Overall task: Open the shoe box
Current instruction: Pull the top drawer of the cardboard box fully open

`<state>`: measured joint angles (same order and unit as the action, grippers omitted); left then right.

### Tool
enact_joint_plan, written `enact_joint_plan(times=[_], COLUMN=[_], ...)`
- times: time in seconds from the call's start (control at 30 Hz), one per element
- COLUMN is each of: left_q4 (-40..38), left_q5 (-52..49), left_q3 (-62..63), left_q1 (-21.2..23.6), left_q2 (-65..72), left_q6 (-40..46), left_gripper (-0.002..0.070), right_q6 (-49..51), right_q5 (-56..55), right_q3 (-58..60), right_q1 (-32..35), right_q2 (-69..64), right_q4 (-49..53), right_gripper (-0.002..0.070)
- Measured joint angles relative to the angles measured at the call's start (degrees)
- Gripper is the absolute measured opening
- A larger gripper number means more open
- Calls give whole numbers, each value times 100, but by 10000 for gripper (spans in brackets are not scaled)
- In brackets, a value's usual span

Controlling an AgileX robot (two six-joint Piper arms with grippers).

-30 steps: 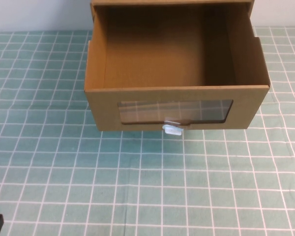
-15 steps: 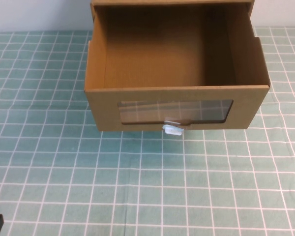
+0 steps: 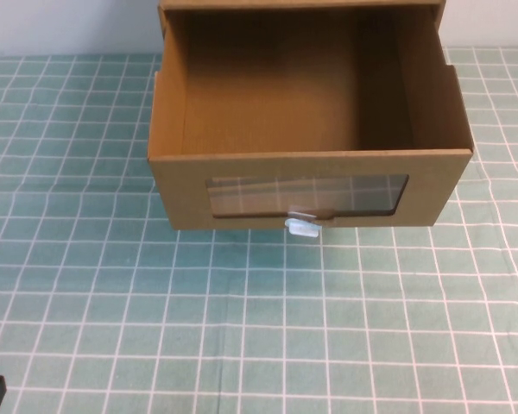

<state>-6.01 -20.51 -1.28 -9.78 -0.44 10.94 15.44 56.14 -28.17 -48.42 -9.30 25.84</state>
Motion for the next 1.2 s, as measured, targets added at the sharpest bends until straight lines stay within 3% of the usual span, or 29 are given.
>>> enact_joint_plan(times=[0.2, 0.3, 0.43, 0.63, 1.2], left_q4=[0, 0, 0, 0, 0], left_q5=[0, 0, 0, 0, -10], left_q3=[0, 0, 0, 0, 0], left_q1=[10, 10, 10, 10, 10], left_q2=[0, 0, -13, -13, -13], left_q6=[10, 10, 10, 10, 49], left_gripper=[-5, -5, -5, -5, -5], right_q6=[0, 0, 0, 0, -21], right_q5=[-2764, -3446, -3627, -3770, -3270], right_q3=[371, 787, 1661, 2920, 2955], right_q1=[1727, 2497, 3157, 3488, 4542], right_q2=[836, 1009, 1018, 1018, 1018], right_q4=[-405, -946, -1362, -1467, -2334], right_gripper=[-13, -14, -14, -14, -14])
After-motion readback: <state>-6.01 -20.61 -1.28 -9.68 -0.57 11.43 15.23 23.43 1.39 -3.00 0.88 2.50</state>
